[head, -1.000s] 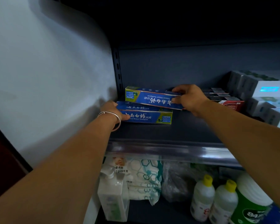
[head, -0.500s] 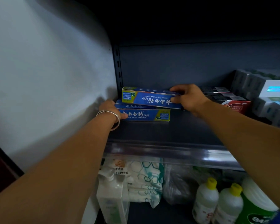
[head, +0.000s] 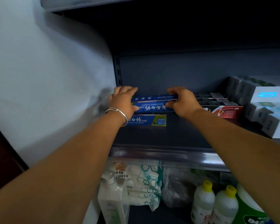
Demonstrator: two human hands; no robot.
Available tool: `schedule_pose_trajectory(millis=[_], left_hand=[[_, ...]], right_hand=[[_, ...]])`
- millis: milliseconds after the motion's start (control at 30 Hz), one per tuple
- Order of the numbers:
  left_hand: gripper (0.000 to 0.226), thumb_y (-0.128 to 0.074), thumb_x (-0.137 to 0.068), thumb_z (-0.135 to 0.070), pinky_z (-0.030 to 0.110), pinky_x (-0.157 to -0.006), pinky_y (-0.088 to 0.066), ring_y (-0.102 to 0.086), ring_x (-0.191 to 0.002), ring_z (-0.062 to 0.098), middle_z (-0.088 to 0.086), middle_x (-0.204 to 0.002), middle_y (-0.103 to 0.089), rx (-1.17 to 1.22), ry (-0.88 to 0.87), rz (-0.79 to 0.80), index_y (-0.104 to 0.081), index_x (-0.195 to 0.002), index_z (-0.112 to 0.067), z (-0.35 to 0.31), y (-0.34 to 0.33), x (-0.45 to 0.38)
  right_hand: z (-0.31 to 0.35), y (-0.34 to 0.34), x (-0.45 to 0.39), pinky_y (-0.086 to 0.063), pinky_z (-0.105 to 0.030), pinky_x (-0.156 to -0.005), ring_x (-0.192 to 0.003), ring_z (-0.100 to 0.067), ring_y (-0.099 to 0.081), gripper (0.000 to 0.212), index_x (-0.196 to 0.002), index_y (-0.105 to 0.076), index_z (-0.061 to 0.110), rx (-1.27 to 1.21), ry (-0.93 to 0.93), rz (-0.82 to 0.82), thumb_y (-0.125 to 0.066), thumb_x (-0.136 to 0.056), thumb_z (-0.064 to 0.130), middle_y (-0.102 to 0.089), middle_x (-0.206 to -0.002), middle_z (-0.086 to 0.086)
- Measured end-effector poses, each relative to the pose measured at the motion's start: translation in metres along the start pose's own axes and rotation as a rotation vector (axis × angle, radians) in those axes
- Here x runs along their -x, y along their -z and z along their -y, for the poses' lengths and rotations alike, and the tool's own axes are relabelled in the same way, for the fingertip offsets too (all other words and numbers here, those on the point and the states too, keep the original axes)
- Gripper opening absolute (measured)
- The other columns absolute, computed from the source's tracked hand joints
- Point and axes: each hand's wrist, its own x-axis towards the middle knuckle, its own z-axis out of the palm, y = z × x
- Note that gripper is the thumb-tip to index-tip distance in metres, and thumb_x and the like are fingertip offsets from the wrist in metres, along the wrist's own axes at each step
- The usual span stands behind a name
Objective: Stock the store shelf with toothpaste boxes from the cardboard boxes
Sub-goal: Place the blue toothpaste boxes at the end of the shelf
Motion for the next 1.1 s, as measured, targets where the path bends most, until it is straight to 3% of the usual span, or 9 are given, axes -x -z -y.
schedule_pose_trajectory(millis=[133,267,400,500,667,833,933,1033,1100], left_hand=[[0.060,-0.063,-0.086,-0.024,0.034,-0.101,-0.022,-0.029,-0.129,0.017,-0.007,-0.139,-0.045,-0.095,-0.129,0.064,-0.038,-0.141,-0.030,-0.024,0.003,-0.006],[0.052,-0.064,-0.085,-0.025,0.036,-0.098,-0.026,-0.035,-0.122,0.020,-0.005,-0.129,-0.051,-0.147,-0.140,0.098,-0.047,-0.134,-0.030,-0.035,0.011,-0.014],[0.049,-0.069,-0.081,-0.023,0.039,-0.102,-0.032,-0.041,-0.119,0.023,-0.001,-0.124,-0.054,-0.057,-0.078,0.052,-0.052,-0.128,-0.025,-0.035,0.018,-0.017],[0.043,-0.073,-0.076,-0.016,0.041,-0.099,-0.039,-0.048,-0.111,0.025,0.004,-0.115,-0.058,0.120,-0.008,-0.043,-0.059,-0.116,-0.019,-0.030,0.021,-0.018],[0.039,-0.074,-0.075,-0.004,0.039,-0.090,-0.050,-0.058,-0.093,0.023,0.001,-0.095,-0.058,0.498,0.103,-0.109,-0.057,-0.110,-0.008,-0.034,0.029,-0.017],[0.039,-0.073,-0.076,-0.002,0.045,-0.094,-0.049,-0.062,-0.102,0.027,0.011,-0.112,-0.065,0.771,0.222,-0.093,-0.053,-0.110,-0.008,-0.032,0.025,-0.017],[0.041,-0.068,-0.079,0.004,0.037,-0.096,-0.047,-0.060,-0.107,0.025,0.012,-0.117,-0.063,0.937,0.282,-0.047,-0.052,-0.116,-0.004,-0.033,0.020,-0.011],[0.039,-0.064,-0.082,0.006,0.029,-0.091,-0.045,-0.059,-0.102,0.021,0.009,-0.114,-0.062,1.041,0.310,0.008,-0.052,-0.118,-0.002,-0.033,0.014,-0.004],[0.037,-0.061,-0.084,0.006,0.029,-0.091,-0.044,-0.057,-0.100,0.019,0.007,-0.112,-0.061,1.099,0.335,0.035,-0.052,-0.118,-0.002,-0.032,0.010,-0.001]], right_hand=[[0.008,0.009,0.008,-0.037,-0.014,-0.089,-0.115,-0.018,-0.051,0.047,-0.128,-0.051,0.009,-0.005,0.038,-0.012,-0.063,-0.085,-0.002,-0.050,-0.129,-0.008],[0.013,0.020,0.011,-0.041,-0.015,-0.086,-0.110,-0.015,-0.051,0.050,-0.131,-0.049,0.013,-0.068,0.045,0.000,-0.064,-0.085,-0.001,-0.050,-0.128,-0.004],[0.014,0.026,0.007,-0.041,-0.033,-0.105,-0.128,-0.021,-0.044,0.084,-0.145,-0.030,0.016,-0.220,-0.038,-0.014,-0.075,-0.076,0.005,-0.041,-0.143,-0.005],[0.010,0.023,0.006,-0.038,-0.040,-0.109,-0.133,-0.023,-0.039,0.097,-0.147,-0.023,0.015,-0.310,-0.115,0.041,-0.080,-0.070,0.006,-0.038,-0.146,-0.005],[0.013,0.008,0.007,-0.036,-0.034,-0.109,-0.134,-0.022,-0.039,0.083,-0.145,-0.029,0.009,-0.323,-0.137,0.180,-0.075,-0.076,0.006,-0.038,-0.147,-0.008],[0.020,0.001,0.000,-0.035,-0.028,-0.105,-0.134,-0.020,-0.037,0.080,-0.147,-0.029,0.014,-0.227,-0.097,0.203,-0.073,-0.080,0.015,-0.036,-0.148,-0.005],[0.021,-0.002,0.000,-0.035,-0.030,-0.106,-0.135,-0.021,-0.036,0.079,-0.147,-0.028,0.016,-0.171,-0.105,0.214,-0.072,-0.081,0.016,-0.035,-0.149,-0.005],[0.022,-0.005,0.001,-0.043,-0.026,-0.095,-0.114,-0.019,-0.052,0.064,-0.138,-0.043,0.012,-0.135,-0.105,0.221,-0.072,-0.080,0.007,-0.054,-0.128,-0.007],[0.021,-0.007,0.002,-0.043,-0.022,-0.085,-0.097,-0.014,-0.053,0.051,-0.128,-0.053,0.007,-0.089,-0.087,0.210,-0.070,-0.080,0.001,-0.059,-0.115,-0.009]])
